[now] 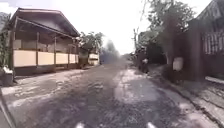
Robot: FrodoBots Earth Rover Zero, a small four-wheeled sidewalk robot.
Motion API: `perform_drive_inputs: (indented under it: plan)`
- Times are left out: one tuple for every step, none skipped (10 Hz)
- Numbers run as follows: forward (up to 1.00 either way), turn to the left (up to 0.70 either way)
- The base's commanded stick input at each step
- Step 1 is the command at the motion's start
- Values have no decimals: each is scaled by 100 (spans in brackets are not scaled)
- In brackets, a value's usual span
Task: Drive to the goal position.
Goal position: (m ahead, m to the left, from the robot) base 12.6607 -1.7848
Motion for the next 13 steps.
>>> perform_drive_inputs:
  plan:
    - [70, 1]
    - [70, 1]
    - [70, 1]
    - [67, 1]
    - [45, 4]
    - [5, 2]
    - [5, 2]
    - [5, 2]
    - [5, 2]
    - [5, 2]
    - [5, 2]
    - [10, 3]
    - [65, 2]
